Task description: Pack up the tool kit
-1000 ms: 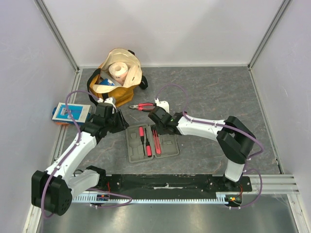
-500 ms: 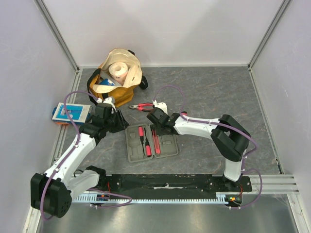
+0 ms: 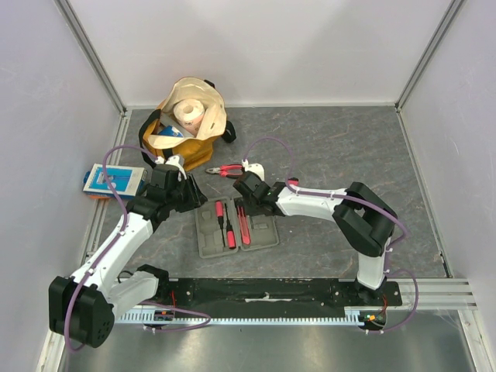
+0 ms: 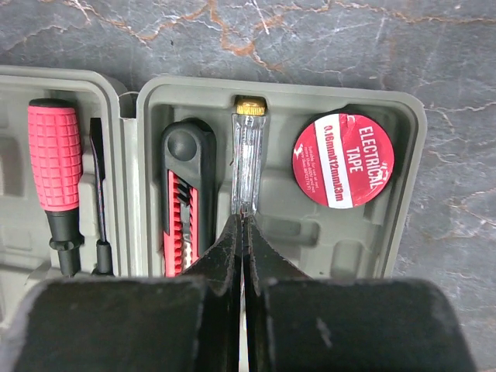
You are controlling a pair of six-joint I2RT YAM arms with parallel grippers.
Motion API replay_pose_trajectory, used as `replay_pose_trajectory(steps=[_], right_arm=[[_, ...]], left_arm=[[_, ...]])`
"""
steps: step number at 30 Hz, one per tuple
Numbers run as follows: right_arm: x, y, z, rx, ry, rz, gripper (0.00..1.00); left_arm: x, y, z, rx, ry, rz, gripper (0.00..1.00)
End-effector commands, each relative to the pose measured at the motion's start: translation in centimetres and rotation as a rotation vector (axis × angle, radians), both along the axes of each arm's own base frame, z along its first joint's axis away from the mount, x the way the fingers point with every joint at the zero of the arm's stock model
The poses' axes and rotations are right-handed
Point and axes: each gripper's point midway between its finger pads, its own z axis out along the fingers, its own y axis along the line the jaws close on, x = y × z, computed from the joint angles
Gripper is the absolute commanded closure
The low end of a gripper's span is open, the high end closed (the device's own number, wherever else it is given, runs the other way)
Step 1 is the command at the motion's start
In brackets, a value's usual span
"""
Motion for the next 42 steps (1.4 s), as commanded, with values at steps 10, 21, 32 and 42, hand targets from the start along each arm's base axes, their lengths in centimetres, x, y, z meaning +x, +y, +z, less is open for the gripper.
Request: replay_pose_trajectory(steps=[10,21,32,42], right_arm=[[-4.1,-4.5,-5.0,-0.188,0.167,0.018,1.00],[4.2,2.1,11.2,0.008,-0.148,-0.006,0.77],[7.3,-6.2,16.1,0.014,-0.226,-0.254,0.37],[9.1,-14.3,8.3,-0.099,-0.062,-0.466,0.11]], left_arm=[[0.5,-1.2,0.7,-0.060,-0.019,-0.019,0.54],[0.6,0.0,2.0,-0.006,-0.078,0.001,0.47],[1.5,0.4,3.5,0.023,-0.116,-0.002,0.44],[3.2,-1.9,8.1,-0.029,-0.201,-0.118,0.09]])
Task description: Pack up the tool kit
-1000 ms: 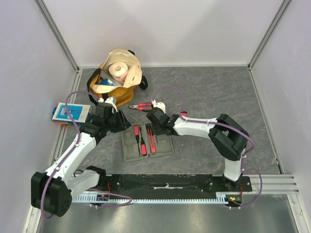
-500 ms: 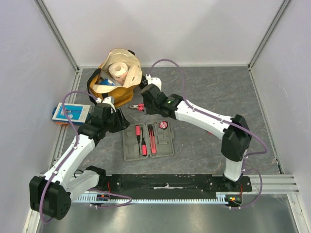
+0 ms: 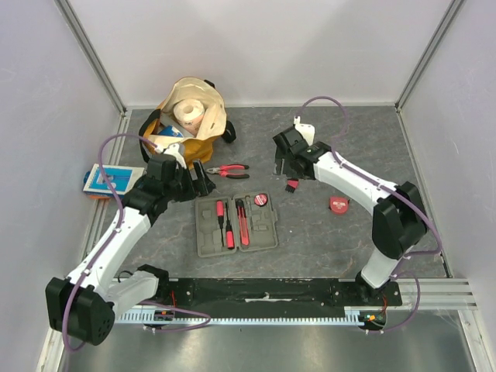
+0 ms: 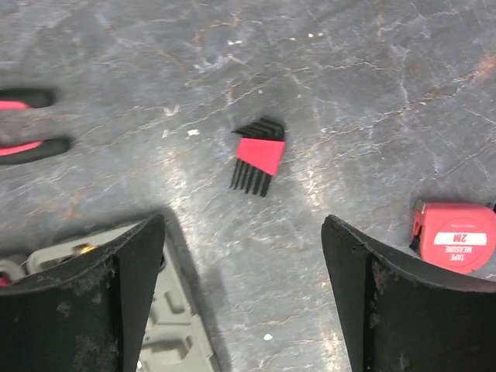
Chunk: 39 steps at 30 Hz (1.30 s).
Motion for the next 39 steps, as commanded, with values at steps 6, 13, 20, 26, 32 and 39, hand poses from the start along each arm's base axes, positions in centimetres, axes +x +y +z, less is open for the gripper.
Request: replay_pose_trajectory(steps=[6,13,20,26,32,39], right_arm=[[1.6,-2.3,-6.9,-0.082,0.125,-0.158,0.05],[3.2,-2.8,-9.0,-0.095,0.144,-0.223,0.12],[3.5,-3.0,-10.7,-0.055,0.193,-0.241,0.25],[2.4,-2.6,-11.6,-0.011,0.229,-0.245,0.31],[2.1,-1.8,-12.8,0.019,0.271,-0.226,0.40],[0.9,-2.7,-12.7,0.003,0.286,-0.229,0.54]], left_arm=[[2.8,-1.3,5.5,-0.003,-0.138,-0.087,0.09],[3.1,-1.8,4.7,0.000,-0.131,-0.131,0.10],[3.9,-2.2,4.5,0.001,-0.136,-0.147,0.11],[4.2,-2.1,4.2,0.009,-0.128,-0.147,0.12],[4.5,-2.2,3.8,0.010,-0.120,-0.149,0.12],[4.1,-3.3,4.5,-0.030,-0.125,-0.216,0.13]])
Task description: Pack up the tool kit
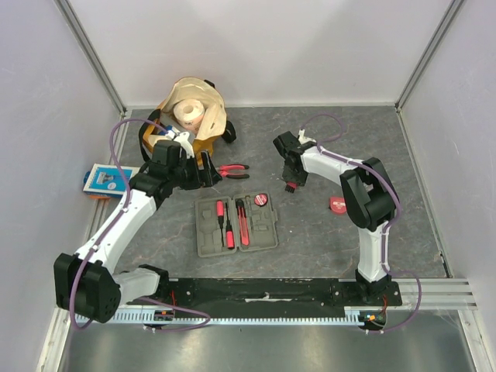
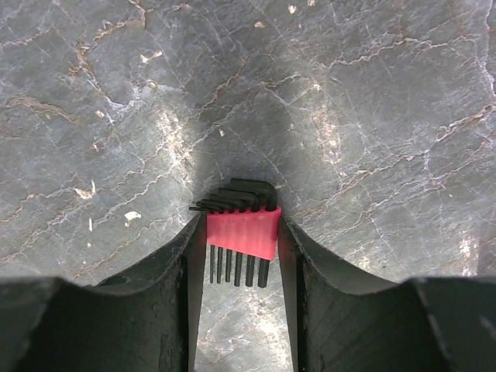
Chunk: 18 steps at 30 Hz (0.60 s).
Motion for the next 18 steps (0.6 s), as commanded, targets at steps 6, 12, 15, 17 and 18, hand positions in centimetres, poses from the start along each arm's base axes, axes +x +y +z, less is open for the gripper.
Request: replay_pose_trajectory(steps=[6,12,15,17,18], right_arm=[[-2.0,-0.4,-1.6,0.010,0.066,0.009,0.59],[-0.6,0.4,2.3,0.058,-0.054,0.056,0.60],[-0.1,1.3,4.5,0.107,-0.100,0.089,0.60],[0.1,2.1,5.9,0.155,-0.127,0.114,0.60],[0.1,2.4,6.6,0.173,-0.136,0.120,0.60]], left_arm=[[0.2,-3.4,2.8,-0.122,-0.066,-0.197,0.15],[0.0,-5.0,1.8,-0.197,0.000,-0.253,0.17],[0.2,-6.2,1.3,-0.260,0.038,-0.287,0.20],[0.3,-7.2,0.8,-0.305,0.073,-0.310,0.21],[0.3,-7.7,0.8,-0.326,0.083,-0.325,0.21]])
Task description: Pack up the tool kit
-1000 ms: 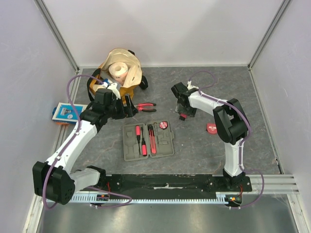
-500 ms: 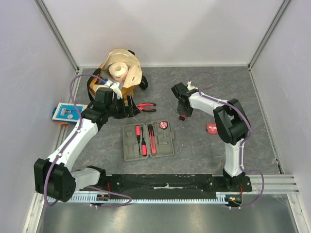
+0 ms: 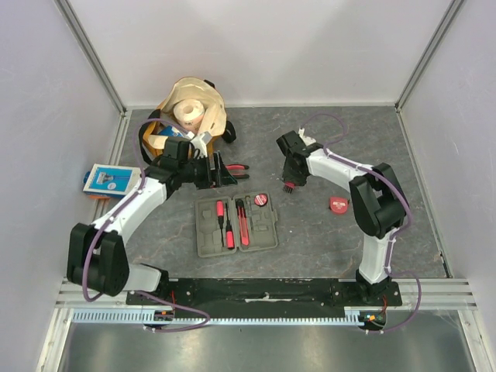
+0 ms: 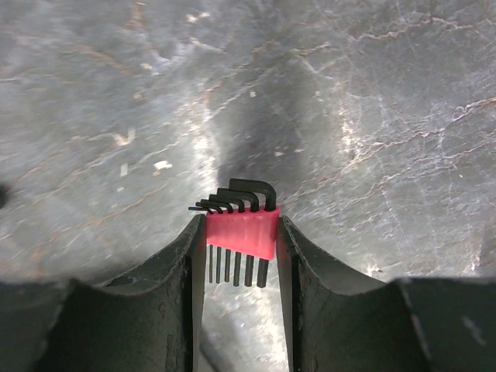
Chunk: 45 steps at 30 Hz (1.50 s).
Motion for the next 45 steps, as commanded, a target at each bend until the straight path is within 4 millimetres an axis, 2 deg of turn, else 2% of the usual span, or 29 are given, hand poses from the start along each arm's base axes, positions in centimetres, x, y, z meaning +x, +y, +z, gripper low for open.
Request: replay_pose_trajectory(steps=[1,6,11,15,19,27,34,37,45], right_arm=[[1.2,2.2,5.6,0.135,-0.119,0.060,0.60],[1.3,5.3,9.4,0.245,-0.169,0.157,0.61],[0.9,8.5,13.1,0.335,-0.233,0.221,0.61],[1.0,10.3,15.6,0.413,-0.263,0.236,0.60],[0.8,11.6,17.4,0.476,-0.275,0.255,0.61],[0.3,12.6,18.7,0.543,-0.274,0.266,0.60],[-0.2,13.0,19.0,0.571,-0.257,0.274,0.60],[-0.4,13.2,19.0,0.584,-0.247,0.280,0.60],[-0.7,13.2,18.0,0.569,-0.231,0.297,0.61]], left_arm=[[0.8,-3.1,2.1,-0.155,0.000,-0.099,0.21],[1.6,-5.3,2.2,-0.213,0.060,-0.163,0.23],[2.8,-7.6,3.4,-0.296,0.077,-0.149,0.26],[3.4,-8.9,3.3,-0.331,0.100,-0.129,0.34],[3.4,-9.9,2.9,-0.323,0.107,-0.163,0.35],[3.7,-9.8,2.9,-0.284,0.078,-0.130,0.36],[4.5,-9.4,3.3,-0.264,0.044,-0.076,0.55],[4.7,-9.4,3.2,-0.265,0.042,-0.075,0.59],[4.1,-10.0,3.5,-0.308,0.070,-0.114,0.76]])
